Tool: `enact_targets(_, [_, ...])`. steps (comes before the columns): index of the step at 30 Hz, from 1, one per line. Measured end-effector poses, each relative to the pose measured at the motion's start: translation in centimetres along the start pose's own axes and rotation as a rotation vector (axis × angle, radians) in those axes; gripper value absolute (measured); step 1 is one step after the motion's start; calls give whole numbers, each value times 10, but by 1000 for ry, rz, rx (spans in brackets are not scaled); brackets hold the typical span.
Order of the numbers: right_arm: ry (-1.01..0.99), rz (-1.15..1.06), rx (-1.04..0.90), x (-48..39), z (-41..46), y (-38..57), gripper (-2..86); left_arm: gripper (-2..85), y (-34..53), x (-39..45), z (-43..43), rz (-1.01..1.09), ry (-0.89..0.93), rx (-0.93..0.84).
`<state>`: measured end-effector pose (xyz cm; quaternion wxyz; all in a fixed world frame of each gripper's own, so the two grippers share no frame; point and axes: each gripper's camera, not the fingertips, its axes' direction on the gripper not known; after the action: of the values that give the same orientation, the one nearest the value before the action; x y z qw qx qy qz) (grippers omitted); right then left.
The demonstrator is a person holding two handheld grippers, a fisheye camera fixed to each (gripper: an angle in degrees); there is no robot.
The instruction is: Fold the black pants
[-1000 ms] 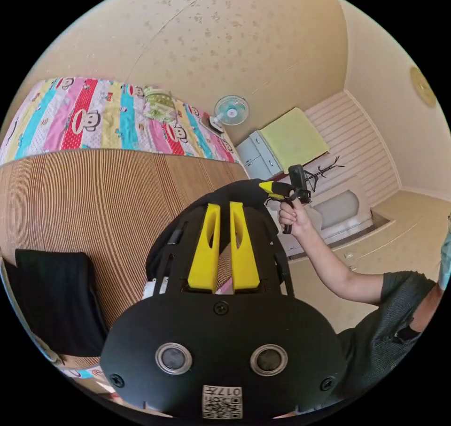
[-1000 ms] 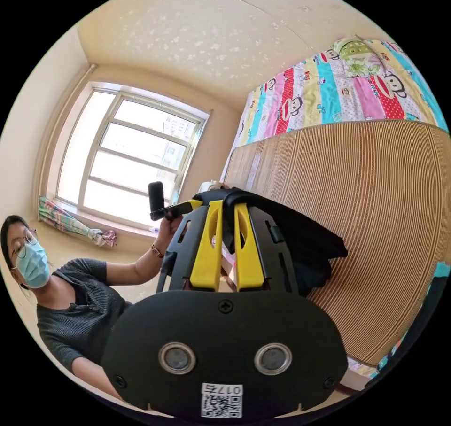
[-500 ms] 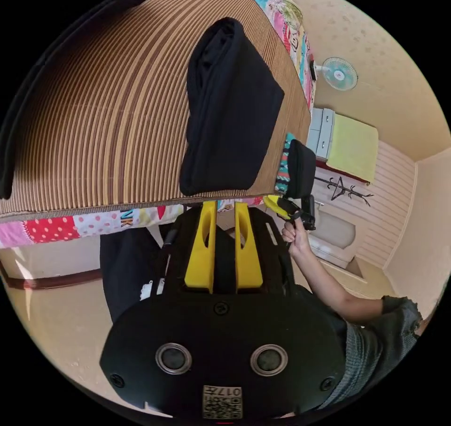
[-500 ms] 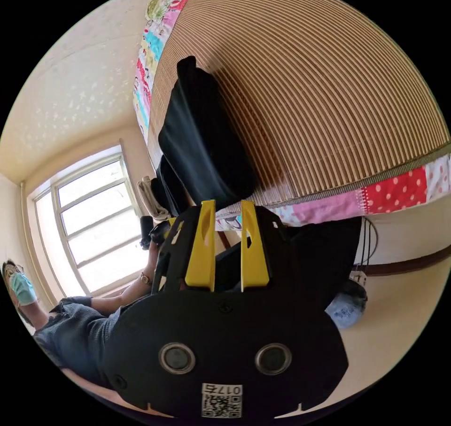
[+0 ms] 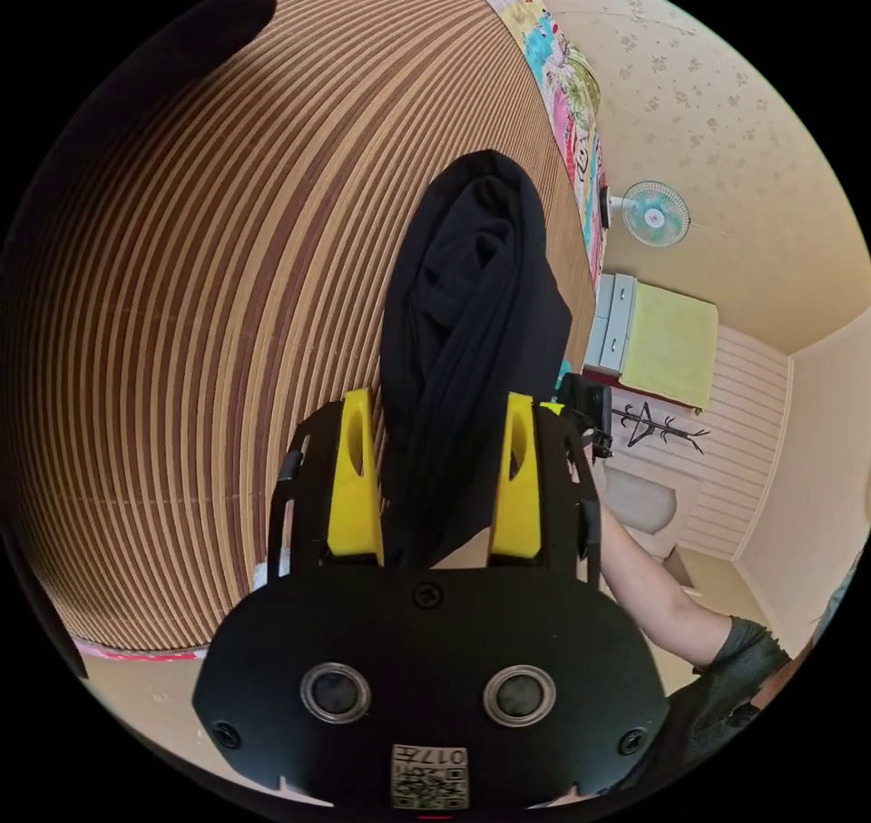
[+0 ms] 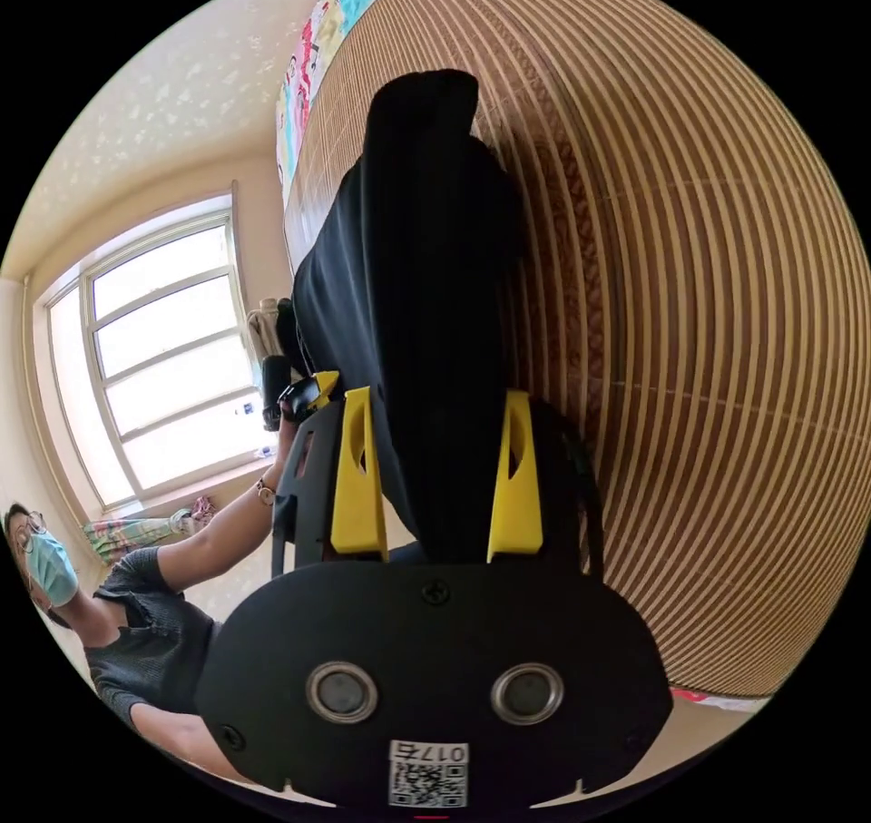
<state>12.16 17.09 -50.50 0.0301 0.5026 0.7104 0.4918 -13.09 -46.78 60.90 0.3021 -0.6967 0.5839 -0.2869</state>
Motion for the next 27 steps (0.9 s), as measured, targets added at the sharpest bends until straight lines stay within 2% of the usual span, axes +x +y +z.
enact_targets(1, [-27, -11, -47, 4, 10, -3, 174, 171, -1, 0, 3, 11, 4, -11])
enact_targets(4, [-114, 42, 1, 17, 12, 6, 153, 145, 0, 1, 22, 34, 12, -108])
enact_targets(7, [-133, 39, -15, 15, 8, 26, 122, 104, 17, 1, 16, 0, 0, -85])
enact_targets(13, [-210, 5, -121, -24, 15, 88, 90, 86, 78, 17, -31, 83, -57, -186])
enact_targets(18, [-283, -62, -176, -83, 37, 115, 85, 85, 138, 13, -124, 120, -42, -188])
enact_targets(22, [-310, -231, -247, -160, 70, 99, 86, 84, 159, 13, -215, 175, -81, -114])
enact_targets(27, [-324, -355, -180, -244, 107, 56, 106, 99, 140, 26, -353, 299, -249, 35])
